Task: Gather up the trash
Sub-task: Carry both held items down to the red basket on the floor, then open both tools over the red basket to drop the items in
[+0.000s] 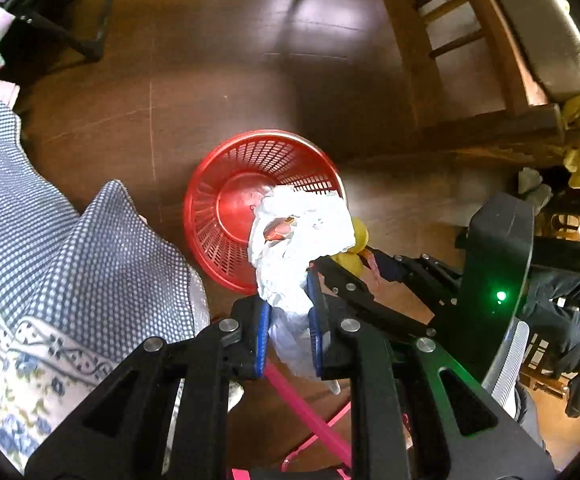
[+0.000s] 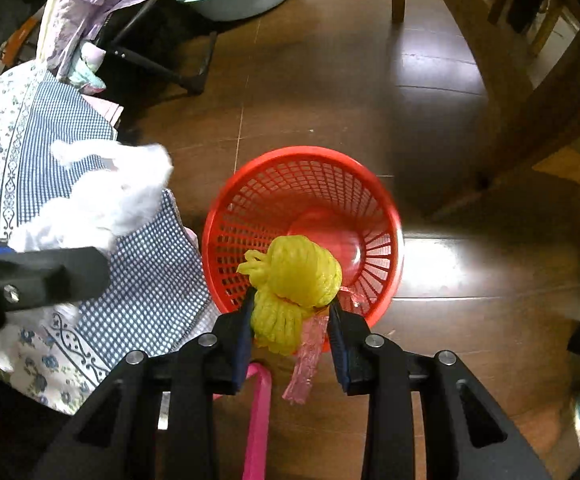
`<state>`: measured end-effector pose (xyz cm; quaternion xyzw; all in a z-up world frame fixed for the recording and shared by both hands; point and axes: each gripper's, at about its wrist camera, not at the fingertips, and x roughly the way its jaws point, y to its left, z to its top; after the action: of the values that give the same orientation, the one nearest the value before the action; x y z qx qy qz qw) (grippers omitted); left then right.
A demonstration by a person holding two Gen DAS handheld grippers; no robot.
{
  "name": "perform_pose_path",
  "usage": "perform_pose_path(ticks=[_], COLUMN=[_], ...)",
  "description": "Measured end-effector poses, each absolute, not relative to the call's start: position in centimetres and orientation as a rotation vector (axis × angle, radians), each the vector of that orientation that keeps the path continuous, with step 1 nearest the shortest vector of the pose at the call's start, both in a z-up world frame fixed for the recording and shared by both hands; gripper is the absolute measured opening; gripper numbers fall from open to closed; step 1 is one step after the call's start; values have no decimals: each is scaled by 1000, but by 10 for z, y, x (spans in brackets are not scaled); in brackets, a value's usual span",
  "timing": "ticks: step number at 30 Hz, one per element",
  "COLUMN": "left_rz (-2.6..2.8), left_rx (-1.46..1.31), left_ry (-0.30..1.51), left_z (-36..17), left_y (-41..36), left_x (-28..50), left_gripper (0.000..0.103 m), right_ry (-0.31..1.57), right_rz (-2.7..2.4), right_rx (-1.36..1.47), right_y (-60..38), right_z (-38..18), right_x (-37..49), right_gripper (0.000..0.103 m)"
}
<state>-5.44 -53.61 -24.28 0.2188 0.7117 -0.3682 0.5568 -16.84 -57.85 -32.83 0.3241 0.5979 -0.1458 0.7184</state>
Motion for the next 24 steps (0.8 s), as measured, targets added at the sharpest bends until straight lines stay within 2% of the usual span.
perform_pose_path(ticks=[4, 5, 6, 7, 9, 20, 24], left_rz=[-874, -871, -862, -859, -844, -806, -800], left_rx=[543, 547, 553, 550, 534, 471, 459], left_ry=[1688, 1683, 1679, 1677, 1686, 1674, 1646], left_z=[-248, -248, -247, -247, -247, -238, -231], left_y=[-535, -534, -534, -535, -534, -523, -517], left_x=[-56, -57, -56, -57, -53, -40, -39], left_gripper=[22, 25, 36, 49, 64, 65, 70], right_ry=[1310, 1303, 1301, 1295, 1305, 1320, 1321], right_rz=[-326, -334, -348, -370, -365, -393, -402], right_rx=[716, 716, 713, 699, 674, 672, 662], right_y=[-581, -583, -587, -587, -587, -592, -590], right_z=[-333, -334, -332, -330, -329, -319, -312], right_x=[-168, -169, -169, -170, -170, -174, -173], right_gripper=[36, 44, 62, 66, 66, 66, 68])
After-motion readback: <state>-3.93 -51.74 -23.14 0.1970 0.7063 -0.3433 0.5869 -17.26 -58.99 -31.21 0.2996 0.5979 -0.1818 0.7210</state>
